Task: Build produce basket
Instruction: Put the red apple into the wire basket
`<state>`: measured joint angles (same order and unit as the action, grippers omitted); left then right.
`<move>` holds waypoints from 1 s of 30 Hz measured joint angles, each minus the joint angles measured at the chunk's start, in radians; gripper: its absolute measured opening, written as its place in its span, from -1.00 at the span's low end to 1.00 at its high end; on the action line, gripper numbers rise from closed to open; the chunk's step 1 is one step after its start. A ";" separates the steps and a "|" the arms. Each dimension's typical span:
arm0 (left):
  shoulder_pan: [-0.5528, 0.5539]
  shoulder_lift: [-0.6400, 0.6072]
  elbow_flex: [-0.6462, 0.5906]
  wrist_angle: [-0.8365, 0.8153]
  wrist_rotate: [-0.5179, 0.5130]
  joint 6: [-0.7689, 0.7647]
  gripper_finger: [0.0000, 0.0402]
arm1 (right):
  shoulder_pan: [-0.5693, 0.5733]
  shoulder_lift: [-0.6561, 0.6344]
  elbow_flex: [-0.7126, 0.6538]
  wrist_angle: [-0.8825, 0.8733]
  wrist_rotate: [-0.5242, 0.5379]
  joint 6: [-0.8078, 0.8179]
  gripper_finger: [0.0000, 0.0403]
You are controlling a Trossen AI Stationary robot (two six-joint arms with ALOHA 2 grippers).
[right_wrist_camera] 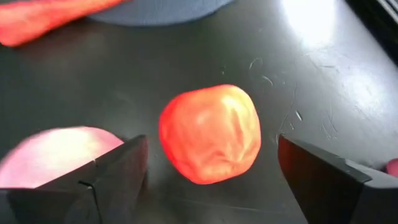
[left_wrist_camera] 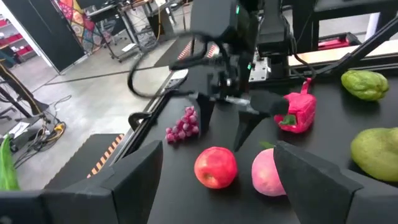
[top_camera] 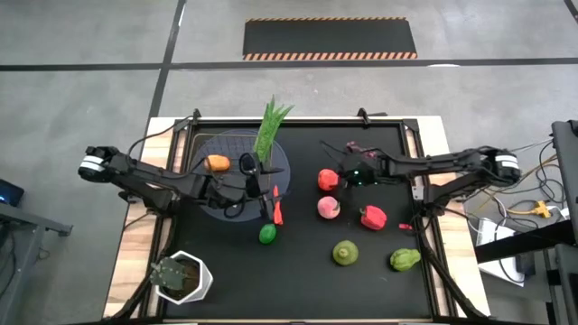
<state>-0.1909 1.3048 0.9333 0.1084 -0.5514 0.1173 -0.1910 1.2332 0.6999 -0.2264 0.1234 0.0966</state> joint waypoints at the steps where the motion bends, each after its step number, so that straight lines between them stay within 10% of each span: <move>1: 0.000 0.000 0.000 0.000 0.000 0.000 0.43 | -0.006 0.017 0.006 0.000 0.000 -0.014 0.73; 30: 0.001 0.000 -0.005 0.016 -0.003 -0.004 0.43 | -0.065 0.208 0.077 0.098 -0.153 -0.072 0.32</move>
<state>-0.1902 1.3048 0.9287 0.1243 -0.5544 0.1131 -0.2562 1.4412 0.7768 -0.1287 -0.0299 0.0247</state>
